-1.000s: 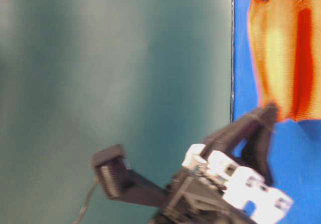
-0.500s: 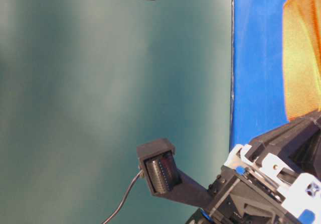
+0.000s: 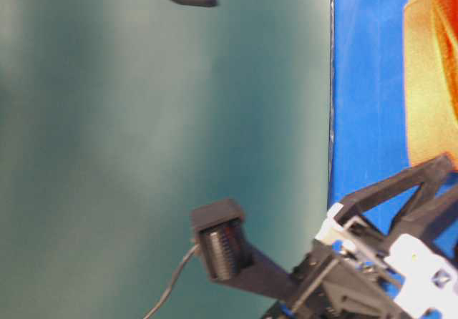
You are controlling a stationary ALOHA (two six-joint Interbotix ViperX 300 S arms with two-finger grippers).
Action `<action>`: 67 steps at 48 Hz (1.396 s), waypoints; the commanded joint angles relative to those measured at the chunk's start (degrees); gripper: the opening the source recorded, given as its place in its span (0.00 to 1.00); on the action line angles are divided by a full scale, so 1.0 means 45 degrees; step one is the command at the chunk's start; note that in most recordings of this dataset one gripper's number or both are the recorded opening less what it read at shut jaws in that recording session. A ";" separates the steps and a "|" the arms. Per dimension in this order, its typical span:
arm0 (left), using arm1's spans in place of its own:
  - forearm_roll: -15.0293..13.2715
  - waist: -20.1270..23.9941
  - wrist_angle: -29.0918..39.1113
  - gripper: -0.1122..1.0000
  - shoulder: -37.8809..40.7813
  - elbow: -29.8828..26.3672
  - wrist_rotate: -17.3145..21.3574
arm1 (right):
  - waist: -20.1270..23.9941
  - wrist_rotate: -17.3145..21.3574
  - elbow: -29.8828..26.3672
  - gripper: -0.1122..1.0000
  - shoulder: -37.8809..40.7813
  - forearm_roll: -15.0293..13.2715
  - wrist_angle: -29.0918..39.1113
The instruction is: Fold the orange towel.
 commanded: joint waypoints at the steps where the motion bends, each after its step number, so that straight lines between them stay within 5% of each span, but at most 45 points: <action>1: -0.0039 -0.0039 0.0332 0.78 -0.0977 0.0000 0.0020 | 0.0215 -0.0020 -0.0313 0.63 -0.0801 0.0020 0.0234; 23: -0.0039 -0.0039 0.2168 0.72 -0.6250 0.1758 0.0020 | 0.0664 -0.0098 0.0273 0.63 -0.5234 -0.0449 0.2852; 42: -0.0039 0.0137 0.1250 0.72 -1.1426 0.5059 0.0020 | 0.0508 -0.0098 0.2031 0.63 -0.9941 -0.1797 0.2930; 55: -0.0039 0.0234 0.1543 0.72 -1.5391 0.7148 -0.0137 | -0.0137 -0.0098 0.3906 0.63 -1.2227 -0.1934 0.2754; 67: -0.0059 0.0352 0.2461 0.72 -1.6758 0.8086 -0.0195 | -0.0879 -0.0078 0.5078 0.63 -1.2949 -0.1934 0.1680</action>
